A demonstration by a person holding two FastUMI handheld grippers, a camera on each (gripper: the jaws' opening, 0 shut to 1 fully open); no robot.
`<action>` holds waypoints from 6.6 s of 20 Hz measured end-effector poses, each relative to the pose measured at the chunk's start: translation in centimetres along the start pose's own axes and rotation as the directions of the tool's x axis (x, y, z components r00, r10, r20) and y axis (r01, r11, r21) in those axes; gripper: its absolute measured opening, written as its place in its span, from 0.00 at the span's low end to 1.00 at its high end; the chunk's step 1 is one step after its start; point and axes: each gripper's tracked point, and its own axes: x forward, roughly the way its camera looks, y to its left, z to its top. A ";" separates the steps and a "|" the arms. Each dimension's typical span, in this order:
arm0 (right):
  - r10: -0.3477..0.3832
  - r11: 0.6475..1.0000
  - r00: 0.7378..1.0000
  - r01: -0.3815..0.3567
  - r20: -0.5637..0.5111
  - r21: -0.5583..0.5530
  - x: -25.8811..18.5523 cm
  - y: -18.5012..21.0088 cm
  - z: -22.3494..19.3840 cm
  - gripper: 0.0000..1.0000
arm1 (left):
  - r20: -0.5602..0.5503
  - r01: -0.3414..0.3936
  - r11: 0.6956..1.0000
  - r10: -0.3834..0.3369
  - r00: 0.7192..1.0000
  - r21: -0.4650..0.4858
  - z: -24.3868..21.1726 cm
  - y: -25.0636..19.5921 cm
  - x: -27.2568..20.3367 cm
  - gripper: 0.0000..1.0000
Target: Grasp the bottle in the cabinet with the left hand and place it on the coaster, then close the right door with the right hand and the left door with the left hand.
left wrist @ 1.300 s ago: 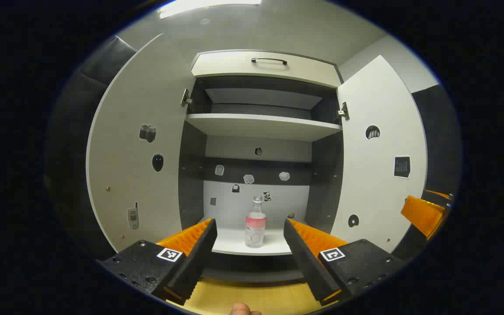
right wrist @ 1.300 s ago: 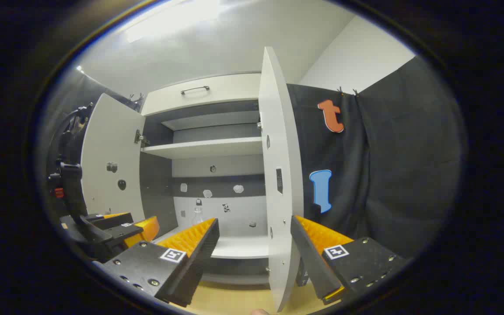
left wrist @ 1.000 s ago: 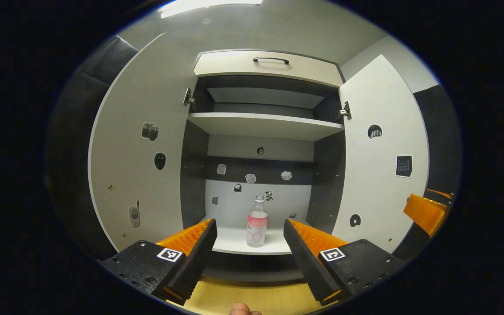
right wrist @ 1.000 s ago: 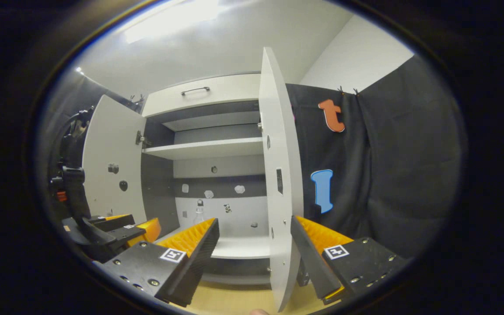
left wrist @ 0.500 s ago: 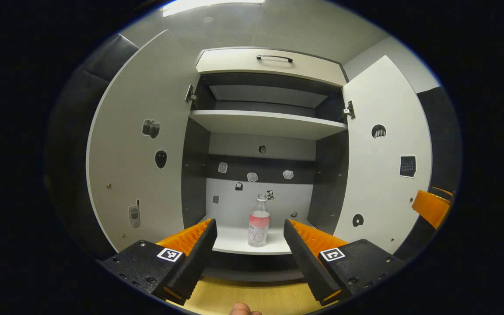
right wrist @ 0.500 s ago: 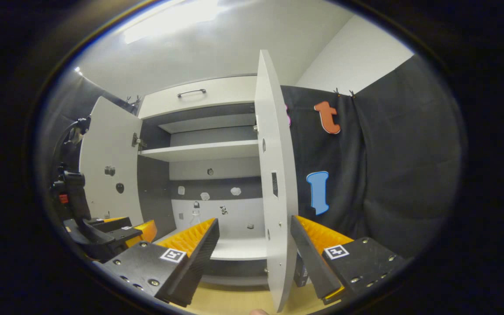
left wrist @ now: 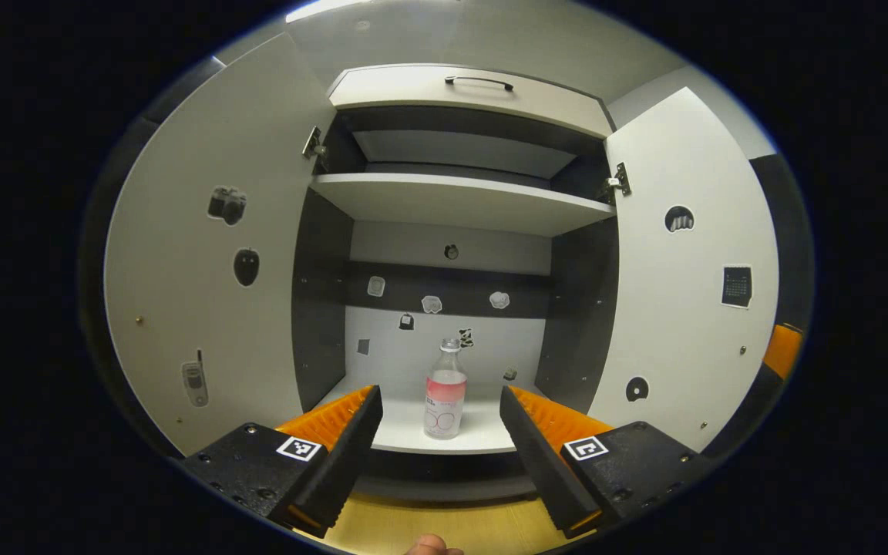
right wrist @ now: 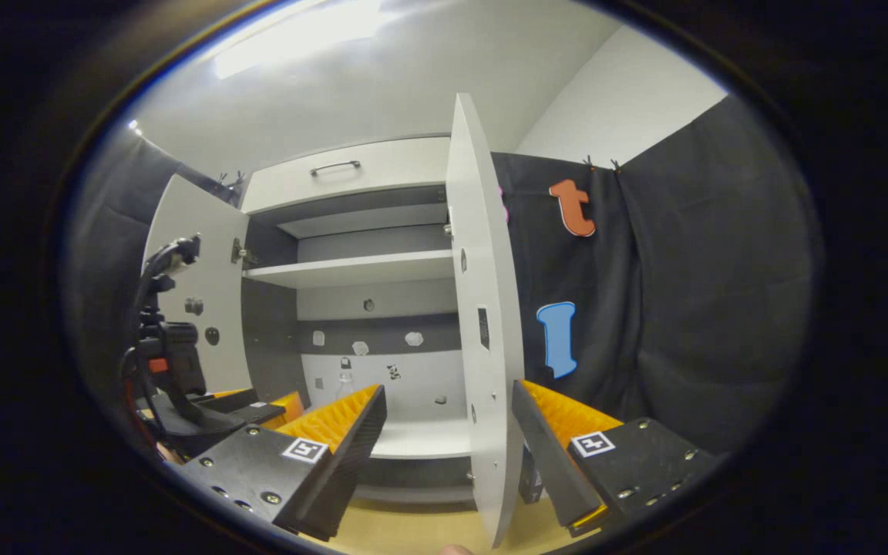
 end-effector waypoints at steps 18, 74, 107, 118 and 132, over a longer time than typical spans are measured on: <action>-0.223 0.973 0.974 0.224 0.025 -0.047 -0.1 -3.6 -0.1 0.99 | -0.116 0.024 0.999 -0.020 0.993 0.032 -4.8 -0.1 19.1 0.98; 0.004 0.998 0.997 0.001 0.078 -0.060 -1.5 -3.9 2.3 0.99 | -0.439 0.275 0.921 -0.375 0.816 -0.276 -31.7 -1.7 -11.3 0.79; 0.036 0.997 0.998 -0.032 0.055 -0.072 -0.7 -3.1 1.8 0.94 | -0.594 0.279 0.953 -0.293 0.749 -0.119 -40.4 -1.8 -17.0 0.83; 0.071 0.994 0.997 -0.068 0.037 -0.085 -0.7 -2.0 1.0 0.99 | -0.614 0.312 0.950 -0.264 0.744 -0.031 -39.6 -2.2 -18.2 0.82; 0.062 0.996 0.997 -0.059 0.044 -0.067 -1.2 -2.6 1.2 0.99 | -0.508 0.272 0.962 -0.240 0.827 -0.012 -32.7 -1.8 -15.8 0.84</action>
